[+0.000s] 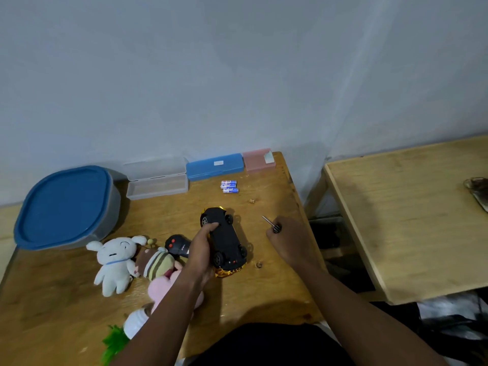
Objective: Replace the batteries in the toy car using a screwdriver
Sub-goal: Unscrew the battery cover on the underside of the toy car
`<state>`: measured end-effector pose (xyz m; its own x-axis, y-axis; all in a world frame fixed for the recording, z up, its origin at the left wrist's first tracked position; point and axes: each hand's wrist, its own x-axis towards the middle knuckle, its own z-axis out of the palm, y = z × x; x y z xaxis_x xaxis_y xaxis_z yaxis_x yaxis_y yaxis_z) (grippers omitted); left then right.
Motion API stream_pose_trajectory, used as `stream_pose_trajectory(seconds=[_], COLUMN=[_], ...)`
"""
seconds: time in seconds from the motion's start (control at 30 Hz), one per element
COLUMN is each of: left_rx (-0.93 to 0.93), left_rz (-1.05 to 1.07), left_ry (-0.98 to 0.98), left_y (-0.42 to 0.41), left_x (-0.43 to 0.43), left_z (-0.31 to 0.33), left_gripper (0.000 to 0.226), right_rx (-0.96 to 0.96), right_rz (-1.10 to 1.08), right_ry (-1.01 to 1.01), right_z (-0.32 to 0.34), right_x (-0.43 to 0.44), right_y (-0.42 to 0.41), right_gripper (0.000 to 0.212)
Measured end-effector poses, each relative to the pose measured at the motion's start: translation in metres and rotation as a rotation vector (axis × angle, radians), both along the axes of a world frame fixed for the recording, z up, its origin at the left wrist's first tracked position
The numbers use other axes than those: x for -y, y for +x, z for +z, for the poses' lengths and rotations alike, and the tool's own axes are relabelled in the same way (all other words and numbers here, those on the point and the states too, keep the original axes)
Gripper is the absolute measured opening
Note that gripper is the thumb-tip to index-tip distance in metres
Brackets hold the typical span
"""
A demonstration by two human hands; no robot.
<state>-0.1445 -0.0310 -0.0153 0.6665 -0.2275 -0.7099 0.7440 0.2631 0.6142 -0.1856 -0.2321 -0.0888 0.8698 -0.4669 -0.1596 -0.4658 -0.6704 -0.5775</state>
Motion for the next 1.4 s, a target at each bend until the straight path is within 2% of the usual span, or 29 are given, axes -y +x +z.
stream_pose_trajectory(seconds=[0.3,0.4,0.6,0.83,0.97,1.07,1.17,1.3,1.4], left_rx=[-0.001,-0.008,-0.011,-0.009,0.001,0.016,0.017,0.027,0.064], left_rz=[0.000,0.013,0.046,0.045,0.033,-0.001,-0.025,-0.039,-0.055], left_ry=[-0.067,-0.090,-0.114,-0.150,-0.141,-0.141,-0.113,-0.104,-0.091], left_y=[-0.010,-0.014,-0.020,-0.022,-0.019,-0.017,-0.013,-0.008,-0.003], left_x=[0.018,0.016,0.014,0.010,0.005,0.001,-0.006,-0.016,-0.024], left_z=[-0.001,-0.004,-0.009,-0.010,-0.009,-0.004,0.000,0.000,-0.001], left_gripper=[0.035,0.036,0.038,0.042,0.040,0.038,0.041,0.047,0.045], right_rx=[0.056,0.063,0.056,0.054,0.027,0.028,0.120,0.426,0.510], right_rz=[-0.087,-0.105,-0.069,-0.045,-0.070,-0.033,-0.029,0.072,0.230], right_ry=[0.046,0.006,-0.122,-0.120,-0.073,-0.143,-0.158,-0.048,-0.003], right_z=[0.001,-0.004,-0.006,-0.004,-0.003,-0.002,0.006,0.025,0.040], right_x=[0.001,0.001,-0.002,-0.005,-0.006,-0.009,-0.023,-0.053,-0.074], right_y=[-0.017,-0.020,-0.018,-0.022,-0.022,-0.022,-0.015,-0.002,0.003], right_gripper=[0.007,0.002,0.014,0.018,0.032,0.046,0.051,0.032,0.023])
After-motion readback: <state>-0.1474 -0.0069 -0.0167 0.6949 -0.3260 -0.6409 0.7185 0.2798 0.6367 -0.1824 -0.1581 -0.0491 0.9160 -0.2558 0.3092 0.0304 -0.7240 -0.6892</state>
